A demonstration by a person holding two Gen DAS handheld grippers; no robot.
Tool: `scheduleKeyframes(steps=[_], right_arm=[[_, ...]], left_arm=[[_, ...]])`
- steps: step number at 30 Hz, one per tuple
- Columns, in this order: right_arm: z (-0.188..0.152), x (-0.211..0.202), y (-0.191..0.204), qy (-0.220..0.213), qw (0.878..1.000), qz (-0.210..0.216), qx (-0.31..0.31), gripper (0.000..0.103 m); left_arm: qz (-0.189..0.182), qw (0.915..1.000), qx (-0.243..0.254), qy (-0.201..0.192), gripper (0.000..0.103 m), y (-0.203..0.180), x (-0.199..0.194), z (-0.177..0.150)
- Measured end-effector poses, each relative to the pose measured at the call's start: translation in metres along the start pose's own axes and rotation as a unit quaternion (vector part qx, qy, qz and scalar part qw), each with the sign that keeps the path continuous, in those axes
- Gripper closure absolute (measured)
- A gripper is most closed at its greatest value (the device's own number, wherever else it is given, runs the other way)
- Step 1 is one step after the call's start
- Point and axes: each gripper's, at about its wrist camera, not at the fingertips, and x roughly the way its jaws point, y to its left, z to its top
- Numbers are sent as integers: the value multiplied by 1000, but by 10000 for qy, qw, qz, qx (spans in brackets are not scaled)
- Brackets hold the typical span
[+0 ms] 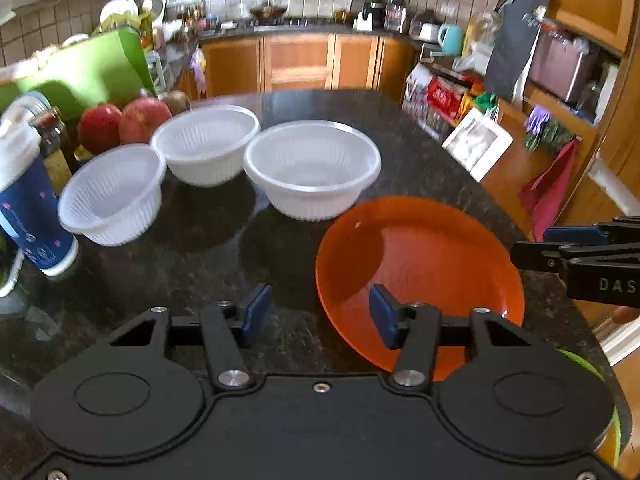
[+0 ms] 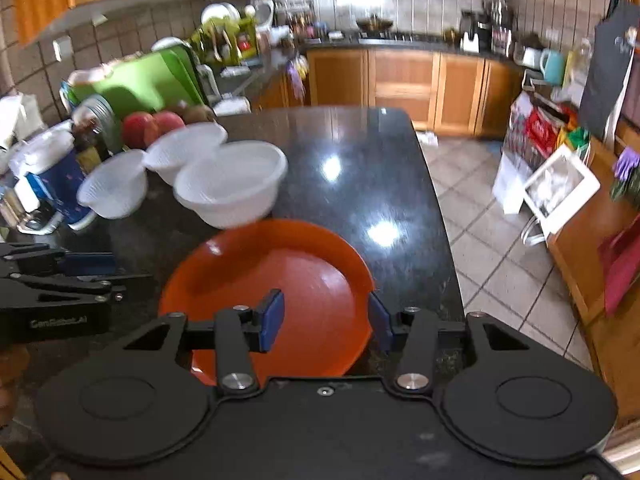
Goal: Organize plates and bowls
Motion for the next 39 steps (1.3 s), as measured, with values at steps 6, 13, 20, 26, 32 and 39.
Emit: scheduleKeyframes(steps=[6,13,20,26,32,39], right_arm=[[-4,29,-18,188,9996,-71,203,58],[-5,49,-25,304,9986,-91,417,66],[-8,60,-29,352,9982,-130,463,76],[-9,58,-25,267,9987,-160,399,84],[-9,54,-26,279,9985,-185,444,84],[-7,39,-15,94,9991,-251,330,84]], left_arm=[[99,9995,53,283,47,-11,22,-1],[127,9987,24,491,51,-13,40,1],[31,9989,-18,459,57,-12,43,2],[-21,9988,-163,464,78,-8,45,5],[14,9985,-219,504,85,-5,43,5],[4,9989,-255,403,85,1,31,2]])
